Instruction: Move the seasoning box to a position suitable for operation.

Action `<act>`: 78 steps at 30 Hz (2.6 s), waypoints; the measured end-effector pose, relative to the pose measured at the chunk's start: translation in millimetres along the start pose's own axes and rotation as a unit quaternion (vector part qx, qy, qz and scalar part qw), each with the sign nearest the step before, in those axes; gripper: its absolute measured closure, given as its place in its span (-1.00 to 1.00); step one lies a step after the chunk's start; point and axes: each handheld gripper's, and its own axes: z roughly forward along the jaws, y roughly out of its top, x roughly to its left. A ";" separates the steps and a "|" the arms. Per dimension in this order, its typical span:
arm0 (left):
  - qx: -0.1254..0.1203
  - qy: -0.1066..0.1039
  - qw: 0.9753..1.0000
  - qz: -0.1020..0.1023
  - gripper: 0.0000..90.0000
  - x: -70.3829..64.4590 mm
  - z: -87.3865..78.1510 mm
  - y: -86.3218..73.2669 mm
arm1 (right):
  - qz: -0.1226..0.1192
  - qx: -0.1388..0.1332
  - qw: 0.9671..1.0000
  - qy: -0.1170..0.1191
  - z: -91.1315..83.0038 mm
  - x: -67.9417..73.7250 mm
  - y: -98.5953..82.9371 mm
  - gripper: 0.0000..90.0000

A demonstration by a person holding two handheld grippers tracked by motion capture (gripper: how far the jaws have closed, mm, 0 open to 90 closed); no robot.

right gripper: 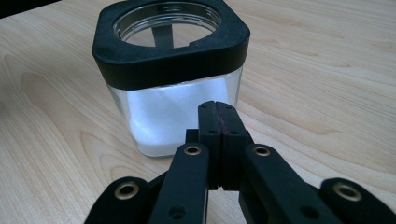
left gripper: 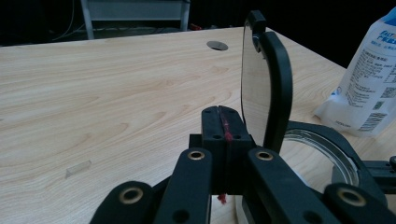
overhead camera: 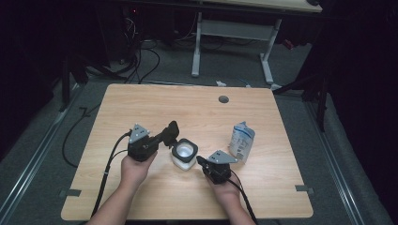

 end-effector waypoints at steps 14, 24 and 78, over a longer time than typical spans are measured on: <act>-0.005 -0.008 1.000 0.001 1.00 -5.5 -3.5 0.3 | -0.005 0.001 1.000 0.002 0.1 3.8 0.4 1.00; -0.005 -0.022 1.000 0.010 1.00 -16.8 -1.5 -1.6 | -0.009 0.001 1.000 0.004 -1.1 5.8 0.7 1.00; 0.041 -0.021 0.999 0.004 1.00 -5.9 42.4 -33.3 | -0.008 0.005 1.000 -0.006 -13.5 -0.2 -8.0 0.99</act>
